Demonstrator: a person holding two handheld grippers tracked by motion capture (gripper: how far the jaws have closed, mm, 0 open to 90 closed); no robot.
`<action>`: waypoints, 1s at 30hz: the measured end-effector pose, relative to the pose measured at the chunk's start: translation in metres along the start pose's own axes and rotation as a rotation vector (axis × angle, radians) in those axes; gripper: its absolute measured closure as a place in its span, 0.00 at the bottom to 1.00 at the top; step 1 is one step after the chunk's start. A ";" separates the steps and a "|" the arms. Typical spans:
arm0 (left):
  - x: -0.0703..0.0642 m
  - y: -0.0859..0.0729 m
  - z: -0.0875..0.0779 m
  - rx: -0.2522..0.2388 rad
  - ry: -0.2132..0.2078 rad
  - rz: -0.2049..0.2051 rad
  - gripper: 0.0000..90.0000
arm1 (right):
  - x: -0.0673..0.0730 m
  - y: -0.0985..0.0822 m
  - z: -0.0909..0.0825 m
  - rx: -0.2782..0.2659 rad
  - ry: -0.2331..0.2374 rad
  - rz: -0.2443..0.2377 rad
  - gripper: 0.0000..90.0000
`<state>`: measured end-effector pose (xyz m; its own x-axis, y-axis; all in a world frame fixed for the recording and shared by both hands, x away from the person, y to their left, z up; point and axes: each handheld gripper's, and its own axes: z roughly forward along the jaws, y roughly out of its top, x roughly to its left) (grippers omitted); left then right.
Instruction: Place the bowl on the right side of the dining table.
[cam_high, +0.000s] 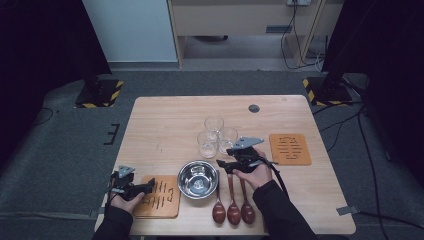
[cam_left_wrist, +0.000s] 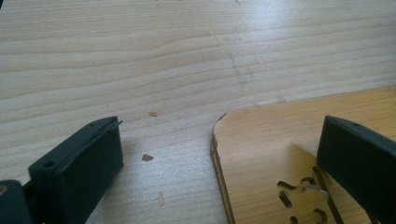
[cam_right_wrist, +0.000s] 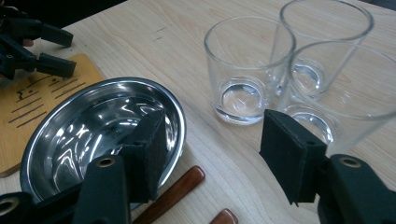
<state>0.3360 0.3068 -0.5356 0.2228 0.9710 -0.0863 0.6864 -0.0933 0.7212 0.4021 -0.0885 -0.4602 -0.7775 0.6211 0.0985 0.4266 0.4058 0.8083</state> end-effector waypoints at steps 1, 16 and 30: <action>0.000 0.000 0.000 0.000 0.000 0.000 0.00 | 0.001 0.001 0.002 -0.001 0.002 0.000 0.47; 0.000 0.000 0.000 0.000 -0.001 0.001 0.00 | 0.012 0.003 0.020 0.038 0.005 0.016 0.56; 0.000 0.000 0.000 0.000 -0.001 0.000 0.00 | 0.017 0.001 0.039 0.088 0.005 0.019 0.62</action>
<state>0.3360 0.3068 -0.5356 0.2236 0.9708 -0.0865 0.6863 -0.0938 0.7213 0.4075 -0.0517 -0.4798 -0.7708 0.6264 0.1162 0.4802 0.4515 0.7520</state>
